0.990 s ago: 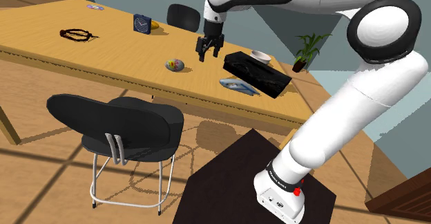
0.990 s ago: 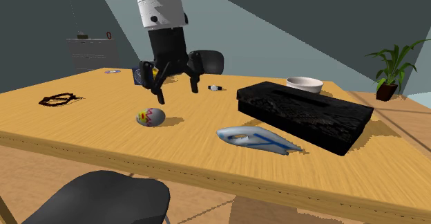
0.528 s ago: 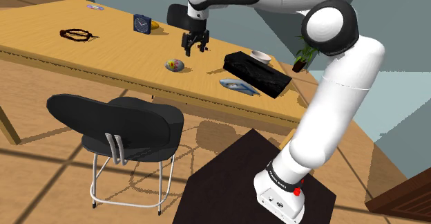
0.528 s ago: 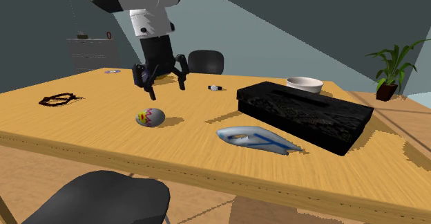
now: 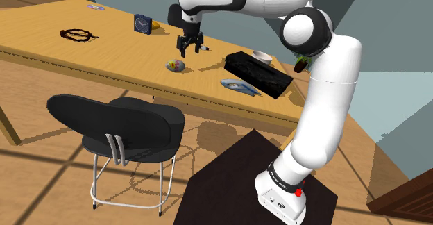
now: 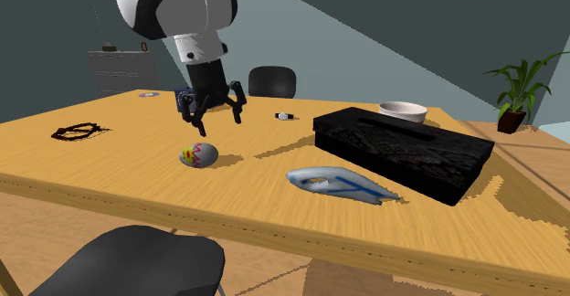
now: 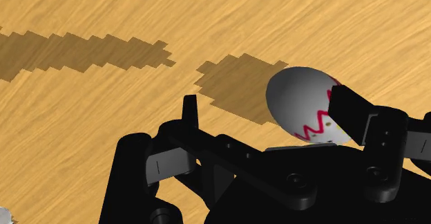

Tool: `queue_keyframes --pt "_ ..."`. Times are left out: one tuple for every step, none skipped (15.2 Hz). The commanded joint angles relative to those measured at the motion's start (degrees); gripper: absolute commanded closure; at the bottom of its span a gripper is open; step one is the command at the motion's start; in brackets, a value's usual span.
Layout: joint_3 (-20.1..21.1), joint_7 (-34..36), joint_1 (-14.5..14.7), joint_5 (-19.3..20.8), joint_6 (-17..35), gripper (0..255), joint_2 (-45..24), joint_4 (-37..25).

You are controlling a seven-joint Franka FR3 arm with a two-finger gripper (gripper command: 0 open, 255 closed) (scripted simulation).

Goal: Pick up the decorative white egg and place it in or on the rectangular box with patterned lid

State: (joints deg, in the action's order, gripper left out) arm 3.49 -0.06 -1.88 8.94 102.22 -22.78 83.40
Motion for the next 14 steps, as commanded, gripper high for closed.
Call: queue_keyframes --pt "-0.04 0.12 -0.1 0.06 1.64 0 0.01 1.62" --pt "-0.07 0.15 -0.16 0.09 2.38 0 -0.03 2.31" --pt "-0.09 0.17 -0.2 0.1 2.82 0 -0.05 2.73" --pt "-0.09 0.17 -0.2 0.1 2.81 0 -0.06 2.71" --pt "-0.09 0.17 -0.2 0.1 2.81 0 -0.06 2.71" --pt "-0.09 0.17 -0.2 0.1 2.81 0 -0.06 2.71" --pt "-0.09 0.17 -0.2 0.1 2.81 0 -0.06 2.71" --pt "-0.09 0.17 -0.2 0.1 2.81 0 -0.06 2.71" --pt "-0.09 0.17 -0.2 0.1 2.81 0 -0.06 2.71" --pt "-0.09 0.17 -0.2 0.1 2.8 0 -0.07 2.7" --pt "-0.09 0.17 -0.2 0.1 2.8 255 -0.07 2.7" --pt "-0.09 0.17 -0.2 0.1 2.8 255 -0.07 2.7" --pt "-0.09 0.17 -0.2 0.1 2.8 255 -0.07 2.7" --pt "-0.09 0.17 -0.2 0.1 2.8 255 -0.07 2.7"
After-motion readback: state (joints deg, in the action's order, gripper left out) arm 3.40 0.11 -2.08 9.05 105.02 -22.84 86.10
